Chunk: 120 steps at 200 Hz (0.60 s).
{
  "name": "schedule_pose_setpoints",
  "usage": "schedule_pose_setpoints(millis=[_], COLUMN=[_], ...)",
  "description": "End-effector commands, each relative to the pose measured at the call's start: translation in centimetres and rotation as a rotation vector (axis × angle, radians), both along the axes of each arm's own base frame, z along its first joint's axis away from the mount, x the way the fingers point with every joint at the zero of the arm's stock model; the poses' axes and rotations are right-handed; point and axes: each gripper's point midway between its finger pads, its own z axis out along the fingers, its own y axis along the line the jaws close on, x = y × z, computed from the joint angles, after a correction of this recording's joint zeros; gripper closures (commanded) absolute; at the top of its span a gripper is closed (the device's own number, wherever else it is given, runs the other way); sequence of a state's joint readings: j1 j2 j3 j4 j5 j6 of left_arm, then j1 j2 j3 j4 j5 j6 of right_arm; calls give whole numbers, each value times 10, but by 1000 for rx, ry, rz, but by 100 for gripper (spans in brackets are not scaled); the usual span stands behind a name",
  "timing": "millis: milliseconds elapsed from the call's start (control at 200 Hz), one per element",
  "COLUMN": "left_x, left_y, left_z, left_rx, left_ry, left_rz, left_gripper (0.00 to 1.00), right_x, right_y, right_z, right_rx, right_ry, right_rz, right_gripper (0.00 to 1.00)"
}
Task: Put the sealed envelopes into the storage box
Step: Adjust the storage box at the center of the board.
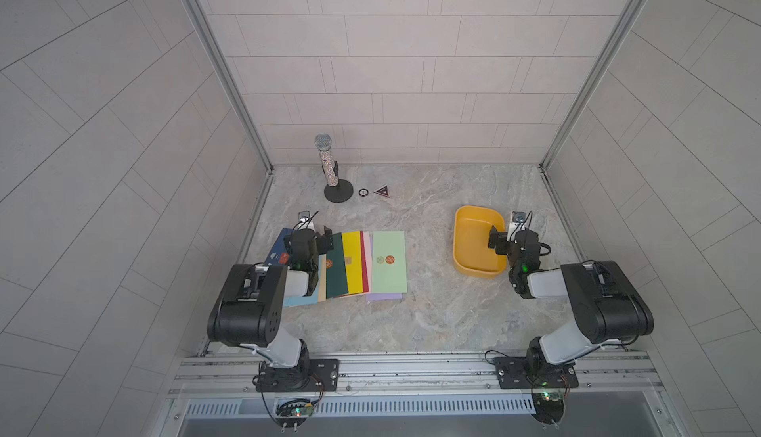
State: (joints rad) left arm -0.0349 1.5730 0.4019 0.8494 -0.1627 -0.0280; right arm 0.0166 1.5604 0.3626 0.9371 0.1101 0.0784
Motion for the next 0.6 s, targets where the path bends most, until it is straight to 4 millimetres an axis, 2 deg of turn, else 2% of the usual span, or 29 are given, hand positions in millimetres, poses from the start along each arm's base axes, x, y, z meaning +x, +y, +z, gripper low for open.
schedule_pose_setpoints(millis=[0, 595], left_x=[4, 5], left_y=[0, 0], left_z=[8, 9], left_rx=[6, 8], left_ry=[-13, -24], left_rz=[-2, -4], left_gripper=[0, 0], right_x=[3, 3], right_y=[1, 1], right_z=[2, 1], right_rx=[-6, -6], right_ry=[-1, -1], right_rz=[7, 7], right_gripper=[0, 0])
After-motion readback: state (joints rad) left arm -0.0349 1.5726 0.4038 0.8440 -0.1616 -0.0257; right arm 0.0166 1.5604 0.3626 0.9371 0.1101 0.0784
